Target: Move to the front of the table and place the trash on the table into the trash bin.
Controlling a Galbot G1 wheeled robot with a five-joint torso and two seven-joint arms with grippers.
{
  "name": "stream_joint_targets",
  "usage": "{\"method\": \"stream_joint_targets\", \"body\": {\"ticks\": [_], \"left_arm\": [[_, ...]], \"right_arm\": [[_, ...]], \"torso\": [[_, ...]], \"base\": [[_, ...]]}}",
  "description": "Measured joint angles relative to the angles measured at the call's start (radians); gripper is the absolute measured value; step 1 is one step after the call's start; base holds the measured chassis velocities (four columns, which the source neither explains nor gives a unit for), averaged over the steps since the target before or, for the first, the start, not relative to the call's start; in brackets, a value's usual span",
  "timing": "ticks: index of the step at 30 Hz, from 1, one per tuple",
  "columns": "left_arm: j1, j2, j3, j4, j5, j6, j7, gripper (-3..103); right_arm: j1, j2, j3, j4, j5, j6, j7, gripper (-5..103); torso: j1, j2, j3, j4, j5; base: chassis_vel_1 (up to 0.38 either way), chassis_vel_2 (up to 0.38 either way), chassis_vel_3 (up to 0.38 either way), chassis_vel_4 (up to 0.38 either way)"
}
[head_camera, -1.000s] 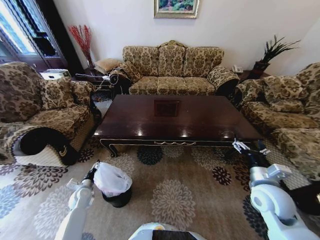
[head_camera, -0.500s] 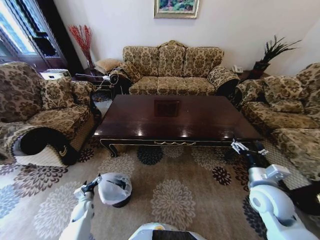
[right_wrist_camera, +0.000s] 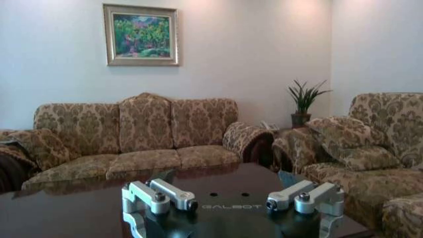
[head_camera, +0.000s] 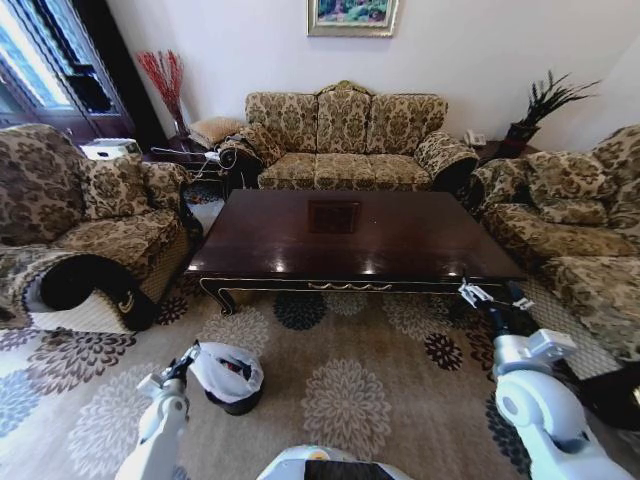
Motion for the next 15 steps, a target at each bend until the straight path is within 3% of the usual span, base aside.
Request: {"method": "stream_joint_targets", "body": {"ticks": [9, 15], "left_arm": [[0.011, 0.008, -0.009, -0.045, -0.045, 0.088, -0.006, 100], [0.009, 0.012, -0.009, -0.071, -0.063, 0.094, -0.014, 100]], "right_arm": [[-0.003, 0.009, -0.002, 0.004, -0.007, 0.000, 0.000, 100], [-0.005, 0.012, -0.003, 0.004, -0.011, 0.000, 0.000, 100]], "torso": [[0.000, 0.000, 0.000, 0.0000, 0.0000], [0.000, 0.000, 0.000, 0.0000, 0.0000]], "base": [[0.000, 0.000, 0.000, 0.000], [0.000, 0.000, 0.000, 0.000]]}}
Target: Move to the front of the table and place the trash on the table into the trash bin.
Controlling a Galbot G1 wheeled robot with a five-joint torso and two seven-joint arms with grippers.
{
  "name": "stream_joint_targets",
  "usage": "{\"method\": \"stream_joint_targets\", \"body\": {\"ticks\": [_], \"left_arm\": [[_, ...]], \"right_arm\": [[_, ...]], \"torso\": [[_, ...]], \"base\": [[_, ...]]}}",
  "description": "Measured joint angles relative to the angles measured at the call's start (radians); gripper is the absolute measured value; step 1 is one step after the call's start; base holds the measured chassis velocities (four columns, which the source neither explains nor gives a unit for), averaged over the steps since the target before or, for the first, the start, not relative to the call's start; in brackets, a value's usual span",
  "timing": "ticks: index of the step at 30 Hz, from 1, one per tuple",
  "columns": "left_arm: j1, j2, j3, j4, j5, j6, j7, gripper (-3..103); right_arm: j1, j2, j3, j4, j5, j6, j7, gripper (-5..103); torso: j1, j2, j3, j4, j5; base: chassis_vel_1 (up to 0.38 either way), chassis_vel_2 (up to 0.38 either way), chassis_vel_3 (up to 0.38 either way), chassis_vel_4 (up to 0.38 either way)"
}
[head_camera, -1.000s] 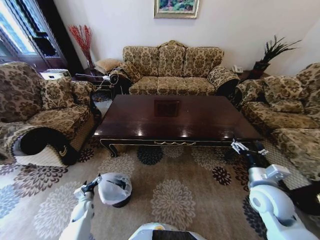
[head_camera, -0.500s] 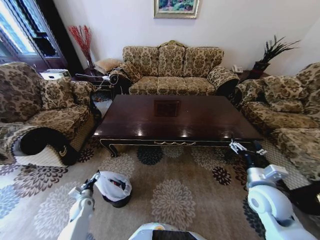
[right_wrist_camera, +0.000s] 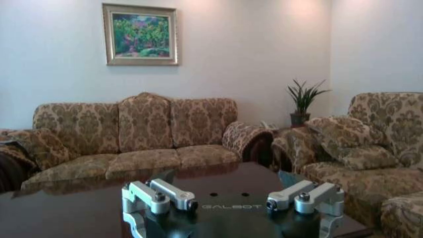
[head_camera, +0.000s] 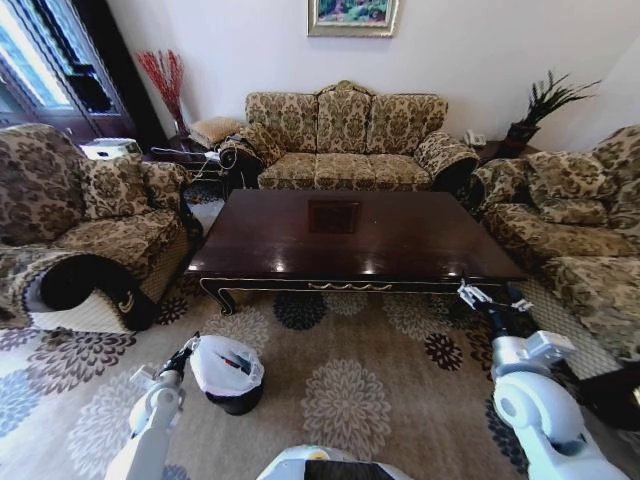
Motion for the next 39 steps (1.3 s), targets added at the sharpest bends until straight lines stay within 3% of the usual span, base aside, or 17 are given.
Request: {"method": "stream_joint_targets", "body": {"ticks": [4, 8, 11, 12, 14, 16, 20, 24, 28, 29, 30, 32, 33, 36, 37, 39], "left_arm": [[-0.006, 0.015, 0.001, -0.015, 0.005, -0.002, -0.001, 100], [-0.006, 0.014, 0.025, 0.044, 0.049, -0.022, 0.008, 100], [-0.013, 0.013, 0.034, 0.084, 0.032, 0.003, -0.004, 100], [-0.013, 0.007, 0.040, 0.108, 0.044, -0.007, -0.003, 100], [-0.010, 0.000, 0.041, 0.110, 0.035, -0.004, -0.001, 100], [-0.007, -0.008, 0.037, 0.101, -0.013, 0.029, -0.025, 100], [0.004, -0.014, 0.032, 0.074, -0.030, 0.016, -0.032, 100], [0.005, -0.010, 0.023, 0.047, 0.025, -0.038, -0.024, 100], [0.018, 0.005, 0.006, -0.001, 0.231, -0.183, 0.082, 100], [0.018, 0.005, 0.006, -0.001, 0.231, -0.183, 0.082, 100], [0.031, 0.009, 0.000, -0.044, 0.251, -0.193, 0.102, 100], [0.062, 0.019, -0.013, -0.175, 0.241, -0.156, 0.112, 100], [0.062, 0.019, -0.013, -0.175, 0.241, -0.156, 0.112, 100], [0.103, 0.028, -0.020, -0.397, 0.229, -0.068, 0.108, 100], [0.103, 0.028, -0.020, -0.397, 0.229, -0.068, 0.108, 100], [0.130, 0.030, -0.007, -0.540, 0.226, -0.004, 0.085, 100]], "right_arm": [[0.001, 0.007, -0.012, 0.000, -0.010, 0.000, 0.000, 100], [0.002, 0.012, -0.028, -0.001, -0.024, 0.001, 0.001, 100], [0.002, 0.013, -0.035, 0.003, -0.029, 0.001, 0.002, 100], [0.003, 0.013, -0.039, 0.005, -0.032, 0.000, 0.003, 100], [0.003, 0.012, -0.040, 0.009, -0.035, 0.000, 0.005, 100], [0.003, 0.014, -0.046, 0.012, -0.040, -0.001, 0.007, 100], [-0.004, 0.018, -0.050, 0.017, -0.050, -0.001, 0.008, 100], [-0.008, 0.023, -0.057, 0.017, -0.064, 0.002, 0.008, 100], [-0.006, 0.026, -0.067, 0.023, -0.073, 0.002, 0.008, 100], [-0.006, 0.026, -0.067, 0.023, -0.073, 0.002, 0.008, 100], [-0.006, 0.024, -0.067, 0.026, -0.075, 0.001, 0.007, 100], [-0.015, 0.018, -0.053, 0.036, -0.084, -0.011, -0.020, 100], [-0.015, 0.018, -0.053, 0.036, -0.084, -0.011, -0.020, 100], [-0.053, 0.009, 0.001, 0.056, -0.118, -0.037, -0.132, 100], [-0.053, 0.009, 0.001, 0.056, -0.118, -0.037, -0.132, 100], [-0.086, 0.000, 0.041, 0.089, -0.129, -0.065, -0.188, 100]], "torso": [[0.000, 0.000, 0.000, 0.0001, 0.0002], [0.000, 0.000, 0.000, 0.0001, -0.0013], [0.000, 0.000, 0.000, -0.0001, 0.0010], [0.000, 0.000, 0.000, 0.0001, -0.0001], [0.000, 0.000, 0.000, 0.0001, -0.0017], [0.000, 0.000, 0.000, 0.0000, 0.0008], [0.000, 0.000, 0.000, 0.0001, -0.0007], [0.000, 0.000, 0.000, 0.0000, 0.0000], [0.000, 0.000, 0.000, 0.0001, -0.0001], [0.000, 0.000, 0.000, 0.0001, -0.0001], [0.000, 0.000, 0.000, 0.0000, -0.0004], [0.000, 0.000, 0.000, 0.0002, 0.0000], [0.000, 0.000, 0.000, 0.0002, 0.0000], [0.000, 0.000, 0.000, 0.0000, 0.0003], [0.000, 0.000, 0.000, 0.0000, 0.0003], [0.000, 0.000, 0.000, -0.0002, 0.0004]], "base": [[0.000, 0.000, 0.000, 0.000], [0.000, 0.000, 0.000, 0.000], [0.000, 0.000, 0.000, 0.000], [0.000, 0.000, 0.000, 0.000], [0.000, 0.000, 0.000, 0.000], [0.000, 0.000, 0.000, 0.000], [0.000, 0.000, 0.000, 0.000], [0.000, 0.000, 0.000, 0.000], [0.000, 0.000, 0.000, 0.000], [0.000, 0.000, 0.000, 0.000], [0.000, 0.000, 0.000, 0.000], [0.000, 0.000, 0.000, 0.000], [0.000, 0.000, 0.000, 0.000], [0.000, 0.000, 0.000, 0.000], [0.000, 0.000, 0.000, 0.000], [0.000, 0.000, 0.000, 0.000]]}}
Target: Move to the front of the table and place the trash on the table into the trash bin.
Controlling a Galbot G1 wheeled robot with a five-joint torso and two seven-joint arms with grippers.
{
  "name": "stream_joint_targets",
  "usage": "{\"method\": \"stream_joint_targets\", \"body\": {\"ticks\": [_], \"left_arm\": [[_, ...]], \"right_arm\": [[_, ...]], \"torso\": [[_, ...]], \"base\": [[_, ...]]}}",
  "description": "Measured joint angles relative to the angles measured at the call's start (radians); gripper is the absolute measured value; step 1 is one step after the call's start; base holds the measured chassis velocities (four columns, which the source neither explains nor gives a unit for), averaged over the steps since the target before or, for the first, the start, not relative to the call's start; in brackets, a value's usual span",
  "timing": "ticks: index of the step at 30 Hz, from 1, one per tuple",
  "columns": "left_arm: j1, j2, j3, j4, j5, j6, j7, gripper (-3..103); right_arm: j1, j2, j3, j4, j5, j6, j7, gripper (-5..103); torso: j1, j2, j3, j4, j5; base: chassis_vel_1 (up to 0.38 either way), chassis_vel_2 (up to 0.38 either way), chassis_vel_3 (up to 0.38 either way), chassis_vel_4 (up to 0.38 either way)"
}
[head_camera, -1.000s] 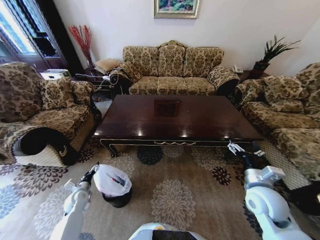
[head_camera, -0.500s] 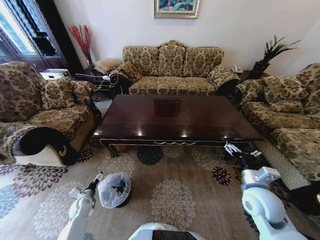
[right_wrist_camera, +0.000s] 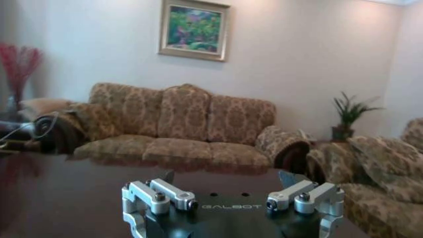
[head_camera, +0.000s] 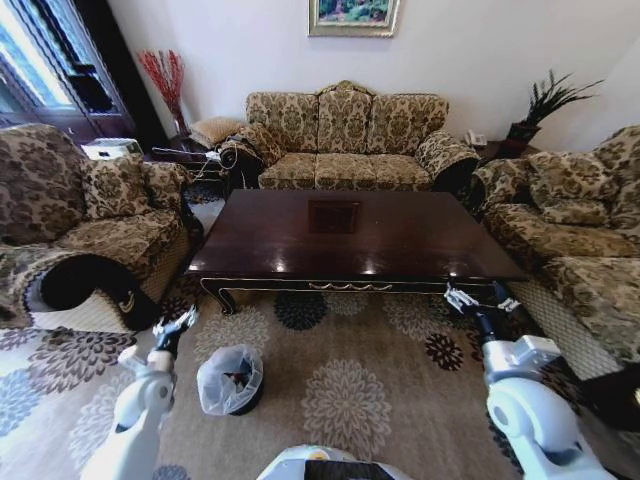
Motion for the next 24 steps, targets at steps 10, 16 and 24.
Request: {"method": "stream_joint_targets", "body": {"ticks": [10, 16, 24], "left_arm": [[0.158, -0.029, 0.035, -0.353, 0.108, 0.102, -0.038, 100], [0.231, -0.060, 0.046, -0.372, 0.273, 0.038, -0.013, 100], [0.241, -0.108, 0.082, -0.318, 0.373, -0.061, 0.003, 100]], "right_arm": [[-0.118, 0.013, 0.117, 0.142, 0.015, -0.050, -0.052, 100], [-0.180, 0.032, 0.175, 0.175, 0.024, -0.018, -0.097, 100], [-0.245, 0.098, 0.163, 0.133, -0.040, 0.091, -0.142, 100]], "torso": [[0.000, 0.000, 0.000, 0.0003, 0.0000], [0.000, 0.000, 0.000, 0.0003, -0.0004], [0.000, 0.000, 0.000, 0.0002, -0.0004]], "base": [[0.000, 0.000, 0.000, 0.000], [0.000, 0.000, 0.000, 0.000], [0.000, 0.000, 0.000, 0.000]]}}
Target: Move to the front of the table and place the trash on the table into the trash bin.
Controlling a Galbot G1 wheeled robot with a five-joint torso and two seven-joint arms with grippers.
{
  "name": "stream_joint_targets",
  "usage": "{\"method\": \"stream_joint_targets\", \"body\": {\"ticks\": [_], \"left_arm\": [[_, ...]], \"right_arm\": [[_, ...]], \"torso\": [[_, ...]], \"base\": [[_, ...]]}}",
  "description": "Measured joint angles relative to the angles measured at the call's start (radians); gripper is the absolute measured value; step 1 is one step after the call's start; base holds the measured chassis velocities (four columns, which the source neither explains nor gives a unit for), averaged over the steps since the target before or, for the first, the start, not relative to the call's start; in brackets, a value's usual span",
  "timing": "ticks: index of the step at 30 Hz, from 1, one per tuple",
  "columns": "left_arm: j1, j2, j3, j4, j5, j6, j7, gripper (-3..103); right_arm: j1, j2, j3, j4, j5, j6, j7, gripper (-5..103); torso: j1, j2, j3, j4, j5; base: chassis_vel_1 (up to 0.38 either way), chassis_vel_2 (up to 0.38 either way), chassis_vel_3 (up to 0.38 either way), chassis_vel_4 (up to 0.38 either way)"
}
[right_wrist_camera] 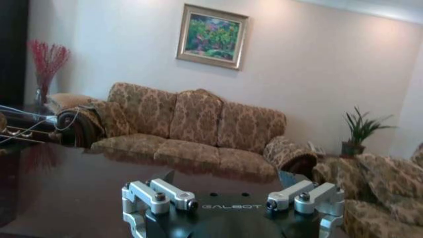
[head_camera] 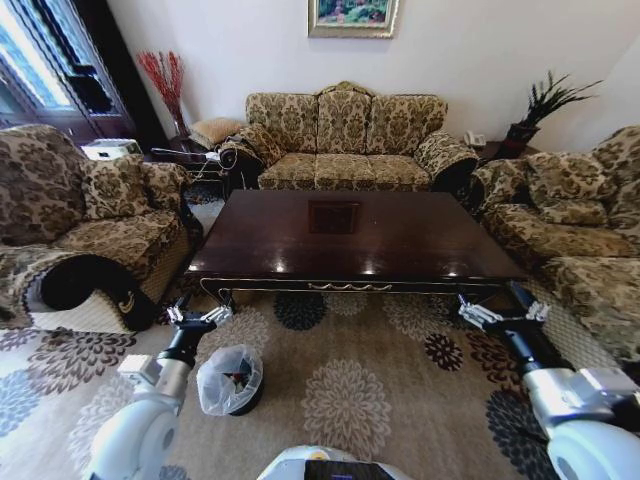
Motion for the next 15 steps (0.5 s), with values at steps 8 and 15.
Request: {"method": "stream_joint_targets", "body": {"ticks": [8, 15], "left_arm": [[0.022, -0.099, 0.007, -0.010, 0.015, -0.030, 0.011, 100], [0.032, -0.127, 0.003, -0.013, 0.010, -0.040, 0.033, 100]], "right_arm": [[-0.027, 0.080, -0.101, 0.005, -0.086, 0.057, 0.010, 100], [0.002, 0.095, -0.169, 0.006, -0.120, 0.052, 0.047, 100]], "torso": [[0.000, 0.000, 0.000, 0.0000, 0.0000], [0.000, 0.000, 0.000, 0.0001, -0.0001]], "base": [[0.000, 0.000, 0.000, 0.000], [0.000, 0.000, 0.000, 0.000]]}}
